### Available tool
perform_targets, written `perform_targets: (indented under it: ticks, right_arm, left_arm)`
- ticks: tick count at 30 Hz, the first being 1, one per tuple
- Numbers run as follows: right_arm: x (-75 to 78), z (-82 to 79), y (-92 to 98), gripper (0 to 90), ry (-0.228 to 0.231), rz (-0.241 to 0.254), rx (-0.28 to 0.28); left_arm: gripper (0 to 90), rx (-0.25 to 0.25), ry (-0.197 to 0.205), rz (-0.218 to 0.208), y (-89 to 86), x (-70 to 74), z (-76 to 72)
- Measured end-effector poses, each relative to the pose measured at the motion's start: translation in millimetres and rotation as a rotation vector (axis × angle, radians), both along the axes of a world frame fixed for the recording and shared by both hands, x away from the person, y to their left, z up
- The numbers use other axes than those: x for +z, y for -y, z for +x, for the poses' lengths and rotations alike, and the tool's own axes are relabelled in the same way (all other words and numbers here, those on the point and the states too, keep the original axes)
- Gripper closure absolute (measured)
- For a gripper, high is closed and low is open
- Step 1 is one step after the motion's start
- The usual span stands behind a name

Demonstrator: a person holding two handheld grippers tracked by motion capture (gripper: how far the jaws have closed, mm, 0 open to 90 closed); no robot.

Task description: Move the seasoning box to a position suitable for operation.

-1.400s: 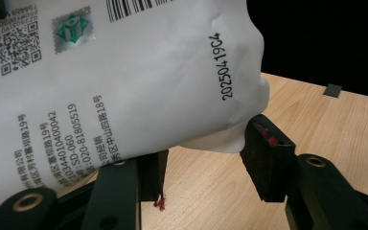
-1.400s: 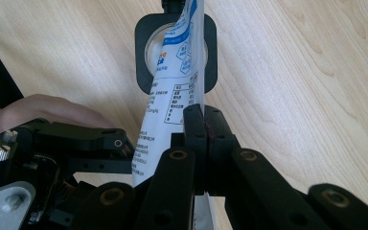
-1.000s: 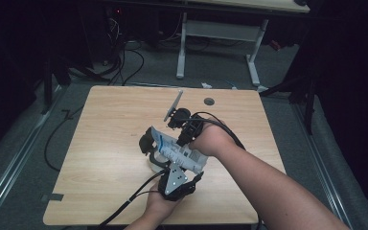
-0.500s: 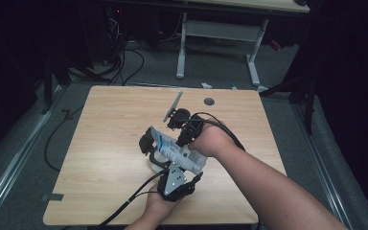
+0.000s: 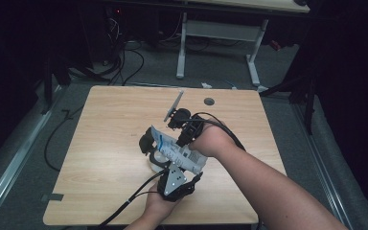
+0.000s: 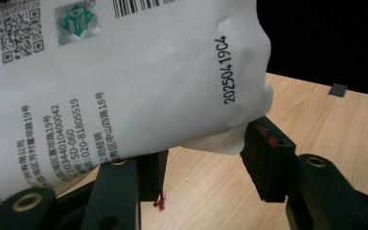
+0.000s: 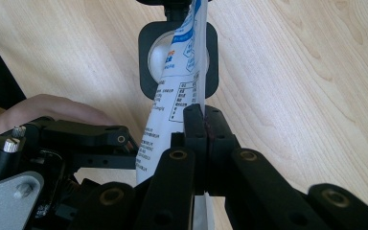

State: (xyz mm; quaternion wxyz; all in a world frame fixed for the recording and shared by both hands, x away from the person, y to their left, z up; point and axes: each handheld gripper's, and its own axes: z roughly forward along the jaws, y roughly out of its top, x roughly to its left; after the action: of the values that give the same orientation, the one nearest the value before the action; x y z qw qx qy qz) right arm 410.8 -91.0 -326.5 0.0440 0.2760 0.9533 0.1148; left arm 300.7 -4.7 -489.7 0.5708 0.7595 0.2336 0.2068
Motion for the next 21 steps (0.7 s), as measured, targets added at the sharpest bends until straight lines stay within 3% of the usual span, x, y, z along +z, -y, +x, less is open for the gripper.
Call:
perform_targets:
  ticks: [21]
  right_arm:
    - [2.5, -1.1, -1.4, 90.0, 0.003, -0.006, -0.015]
  left_arm:
    - [55.4, 0.007, 0.017, 0.001, 0.2, 1.9, -0.1]
